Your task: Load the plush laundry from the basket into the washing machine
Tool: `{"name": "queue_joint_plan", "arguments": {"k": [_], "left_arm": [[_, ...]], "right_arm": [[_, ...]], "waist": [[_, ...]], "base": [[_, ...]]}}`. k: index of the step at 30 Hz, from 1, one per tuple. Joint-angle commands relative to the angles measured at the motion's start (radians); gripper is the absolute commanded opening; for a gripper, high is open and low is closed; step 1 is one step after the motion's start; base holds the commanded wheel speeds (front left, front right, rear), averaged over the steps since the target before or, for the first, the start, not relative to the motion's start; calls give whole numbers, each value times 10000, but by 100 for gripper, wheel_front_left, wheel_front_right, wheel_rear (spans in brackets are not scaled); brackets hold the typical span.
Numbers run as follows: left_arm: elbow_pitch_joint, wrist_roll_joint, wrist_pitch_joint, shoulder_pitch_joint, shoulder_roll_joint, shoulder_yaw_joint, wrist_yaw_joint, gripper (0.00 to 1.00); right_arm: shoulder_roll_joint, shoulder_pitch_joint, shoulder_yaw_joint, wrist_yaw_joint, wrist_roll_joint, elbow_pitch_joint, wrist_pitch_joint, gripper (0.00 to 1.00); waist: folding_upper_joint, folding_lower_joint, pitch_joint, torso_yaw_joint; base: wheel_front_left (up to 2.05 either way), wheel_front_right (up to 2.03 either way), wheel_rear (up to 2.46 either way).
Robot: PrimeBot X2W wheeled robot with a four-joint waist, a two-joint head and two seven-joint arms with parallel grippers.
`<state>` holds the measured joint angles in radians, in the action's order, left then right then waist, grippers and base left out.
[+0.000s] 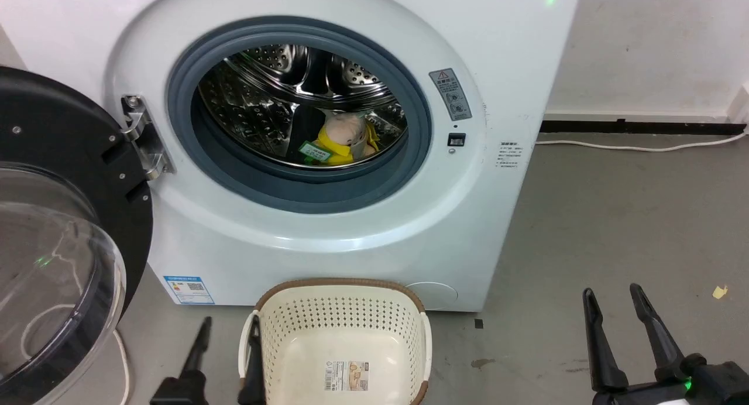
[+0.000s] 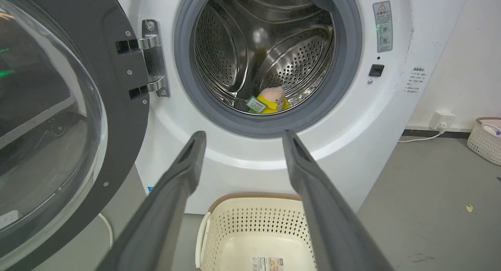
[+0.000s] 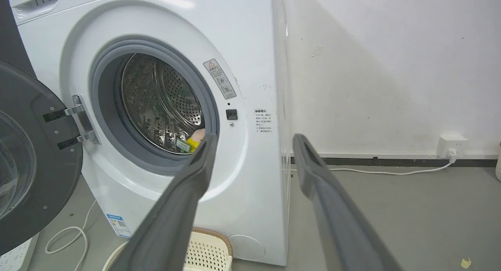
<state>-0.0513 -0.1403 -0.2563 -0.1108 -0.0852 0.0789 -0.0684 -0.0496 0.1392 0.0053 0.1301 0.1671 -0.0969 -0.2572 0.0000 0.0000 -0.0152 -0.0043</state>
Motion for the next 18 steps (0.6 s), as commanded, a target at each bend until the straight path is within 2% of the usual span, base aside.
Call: {"name": "queue_joint_plan", "arguments": {"k": [1, 10, 11, 18], "left_arm": [[-64, 104, -54, -131, 27, 77, -17, 100], [-435, 31, -54, -102, 149, 132, 119, 100], [-446, -16, -54, -95, 163, 83, 106, 0], [-409, 54, 67, -69, 122, 63, 108, 0]], "right_arm": [[-7, 179, -27, 6, -7, 80, -46, 100], [-7, 278, -61, 6, 154, 486, -46, 100], [-7, 274, -55, 6, 154, 505, -46, 0], [0, 125, -33, 0, 74, 499, 65, 0]], "waist": [[0, 0, -6, 44], [0, 0, 21, 119], [0, 0, 22, 117], [0, 1, 24, 119]], "base": [[0, 0, 0], [0, 0, 0], [0, 0, 0], [0, 0, 0]]}}
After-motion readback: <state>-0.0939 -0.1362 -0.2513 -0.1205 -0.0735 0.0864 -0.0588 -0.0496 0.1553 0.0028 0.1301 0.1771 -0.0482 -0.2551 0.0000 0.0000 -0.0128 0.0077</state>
